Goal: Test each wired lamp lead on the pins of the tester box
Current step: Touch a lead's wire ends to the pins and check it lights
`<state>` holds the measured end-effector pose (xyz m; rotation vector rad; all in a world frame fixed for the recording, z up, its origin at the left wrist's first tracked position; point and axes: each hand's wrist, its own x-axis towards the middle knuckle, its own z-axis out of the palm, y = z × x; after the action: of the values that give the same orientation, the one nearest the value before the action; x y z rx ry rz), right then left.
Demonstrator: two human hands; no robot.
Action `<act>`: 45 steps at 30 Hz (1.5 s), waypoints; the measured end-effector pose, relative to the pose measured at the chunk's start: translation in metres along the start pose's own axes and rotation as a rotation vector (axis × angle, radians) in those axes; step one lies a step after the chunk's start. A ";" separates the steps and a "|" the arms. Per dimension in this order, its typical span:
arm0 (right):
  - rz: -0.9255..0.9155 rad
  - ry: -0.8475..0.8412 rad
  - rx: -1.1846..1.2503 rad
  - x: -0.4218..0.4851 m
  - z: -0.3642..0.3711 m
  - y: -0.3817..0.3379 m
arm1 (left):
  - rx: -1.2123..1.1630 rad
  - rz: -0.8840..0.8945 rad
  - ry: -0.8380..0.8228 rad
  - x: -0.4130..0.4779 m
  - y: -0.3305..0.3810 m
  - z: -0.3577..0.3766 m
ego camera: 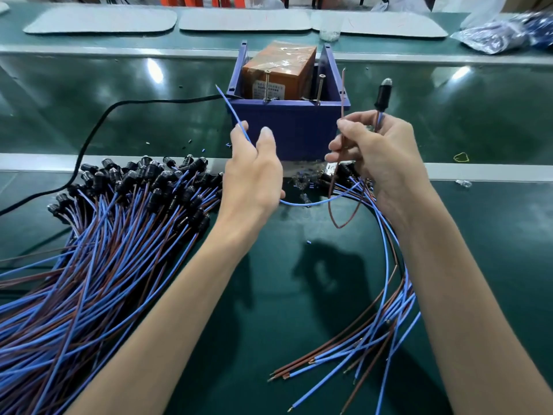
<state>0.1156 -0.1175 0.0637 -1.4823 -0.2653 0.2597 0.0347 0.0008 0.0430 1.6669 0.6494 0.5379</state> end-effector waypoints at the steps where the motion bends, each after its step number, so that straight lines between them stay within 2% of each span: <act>1: 0.004 0.005 -0.005 0.000 0.001 0.001 | 0.013 0.017 0.008 0.000 -0.001 -0.001; 5: 0.011 0.055 0.022 0.002 0.001 0.004 | 0.091 0.123 0.025 0.002 -0.003 -0.008; 10: 0.031 0.073 0.029 0.005 -0.001 0.008 | 0.317 0.341 0.083 -0.003 0.000 -0.012; 18: 0.033 0.062 0.034 0.008 -0.001 0.010 | 0.355 0.289 0.057 0.004 -0.002 -0.011; 24: 0.055 0.059 0.021 0.010 -0.003 0.012 | 0.403 0.348 -0.046 0.006 -0.008 -0.009; 30: 0.090 0.081 -0.008 0.012 -0.003 0.012 | 0.343 0.353 0.051 0.011 -0.011 -0.014; 40: 0.054 0.085 -0.024 0.011 -0.006 0.012 | 0.000 0.191 0.114 0.019 -0.011 -0.024; 45: 0.038 0.110 -0.033 0.012 -0.007 0.015 | -0.056 0.094 0.104 0.024 -0.017 -0.022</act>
<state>0.1289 -0.1193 0.0483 -1.5298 -0.1536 0.2037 0.0353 0.0354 0.0308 1.6305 0.6275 0.7077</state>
